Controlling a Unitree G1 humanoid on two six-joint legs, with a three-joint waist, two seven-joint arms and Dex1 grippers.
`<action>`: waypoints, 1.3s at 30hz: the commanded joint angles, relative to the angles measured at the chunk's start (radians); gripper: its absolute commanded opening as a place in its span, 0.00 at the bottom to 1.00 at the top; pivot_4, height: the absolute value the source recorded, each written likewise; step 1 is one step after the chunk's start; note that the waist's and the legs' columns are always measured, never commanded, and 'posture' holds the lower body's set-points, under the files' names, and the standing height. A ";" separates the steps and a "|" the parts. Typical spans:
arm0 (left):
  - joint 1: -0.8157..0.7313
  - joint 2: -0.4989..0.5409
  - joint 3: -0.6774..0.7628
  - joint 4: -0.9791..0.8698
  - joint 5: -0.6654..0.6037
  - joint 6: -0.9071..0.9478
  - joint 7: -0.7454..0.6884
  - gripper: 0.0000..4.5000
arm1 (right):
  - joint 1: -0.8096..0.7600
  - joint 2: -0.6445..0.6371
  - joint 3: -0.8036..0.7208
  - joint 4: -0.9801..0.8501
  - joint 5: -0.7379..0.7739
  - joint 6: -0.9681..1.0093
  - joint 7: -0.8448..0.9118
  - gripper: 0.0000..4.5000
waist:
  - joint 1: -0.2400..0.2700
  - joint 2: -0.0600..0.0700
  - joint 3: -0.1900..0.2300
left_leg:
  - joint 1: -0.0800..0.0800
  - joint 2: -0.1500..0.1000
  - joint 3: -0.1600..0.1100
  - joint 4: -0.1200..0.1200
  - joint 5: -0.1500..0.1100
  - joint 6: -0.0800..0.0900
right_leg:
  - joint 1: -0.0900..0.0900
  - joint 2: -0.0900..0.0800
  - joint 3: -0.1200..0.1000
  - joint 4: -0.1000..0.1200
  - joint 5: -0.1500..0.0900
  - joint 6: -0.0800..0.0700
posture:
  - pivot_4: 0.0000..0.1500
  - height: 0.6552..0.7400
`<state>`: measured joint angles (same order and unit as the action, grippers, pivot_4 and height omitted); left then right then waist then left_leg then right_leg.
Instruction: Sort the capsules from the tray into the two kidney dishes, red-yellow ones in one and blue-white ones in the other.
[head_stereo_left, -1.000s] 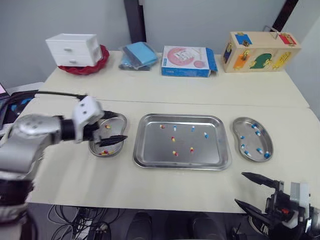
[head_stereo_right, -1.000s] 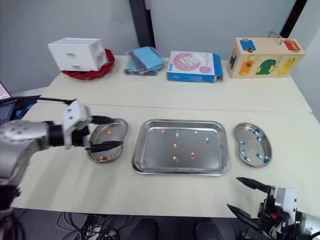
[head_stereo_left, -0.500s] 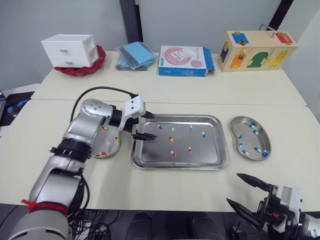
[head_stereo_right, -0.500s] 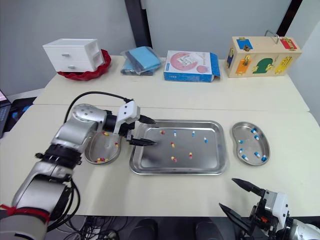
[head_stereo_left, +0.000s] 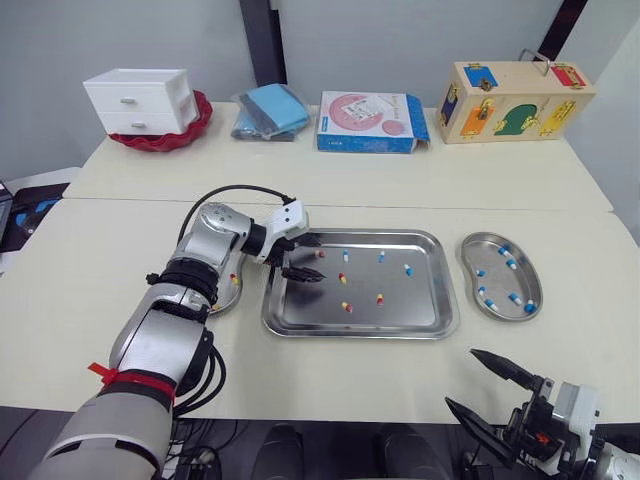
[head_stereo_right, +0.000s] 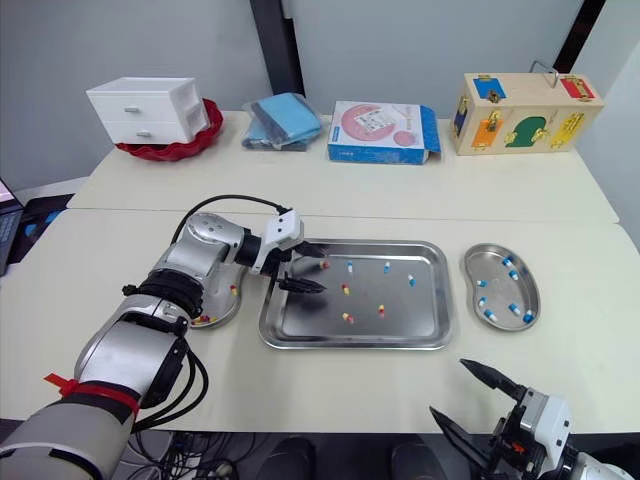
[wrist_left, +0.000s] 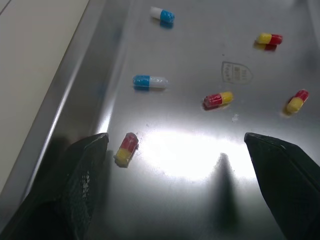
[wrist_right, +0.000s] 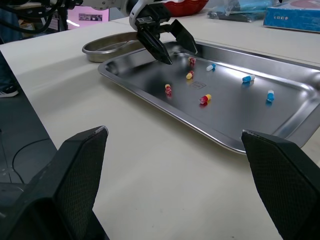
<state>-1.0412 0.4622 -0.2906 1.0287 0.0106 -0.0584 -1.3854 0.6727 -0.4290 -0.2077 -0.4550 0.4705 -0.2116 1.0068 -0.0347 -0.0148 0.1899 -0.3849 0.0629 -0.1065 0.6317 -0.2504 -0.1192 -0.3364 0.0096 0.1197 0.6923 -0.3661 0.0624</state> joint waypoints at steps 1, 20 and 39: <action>-0.027 -0.015 0.011 0.016 0.023 -0.028 0.008 1.00 | 0.018 0.001 0.002 -0.035 -0.002 -0.026 -0.020 0.99 | 0.001 0.000 0.000 | 0.000 0.000 0.000 0.000 0.000 0.000 | 0.000 0.000 0.000 0.000 0.000 0.000 | 1.00 1.00; -0.037 -0.039 0.015 0.057 0.103 -0.028 0.060 0.66 | 0.036 -0.013 0.016 -0.042 -0.002 -0.041 -0.061 1.00 | 0.001 0.000 0.000 | 0.000 0.000 0.000 0.000 0.000 0.000 | 0.000 0.000 0.000 0.001 0.000 0.000 | 1.00 1.00; 0.003 -0.031 0.036 -0.017 0.086 0.000 0.026 0.01 | 0.024 -0.045 0.013 -0.042 0.018 -0.039 -0.056 1.00 | 0.001 0.000 0.000 | 0.001 0.000 0.000 0.002 0.000 0.000 | 0.000 0.000 0.000 0.004 0.000 0.000 | 1.00 1.00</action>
<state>-1.0459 0.4194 -0.2688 1.0424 0.1044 -0.0663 -1.3473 0.6895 -0.4648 -0.1825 -0.4571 0.4649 -0.2321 0.9437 -0.0334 -0.0150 0.1896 -0.3843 0.0628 -0.1068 0.6340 -0.2503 -0.1191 -0.3361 0.0096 0.1198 0.6960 -0.3662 0.0625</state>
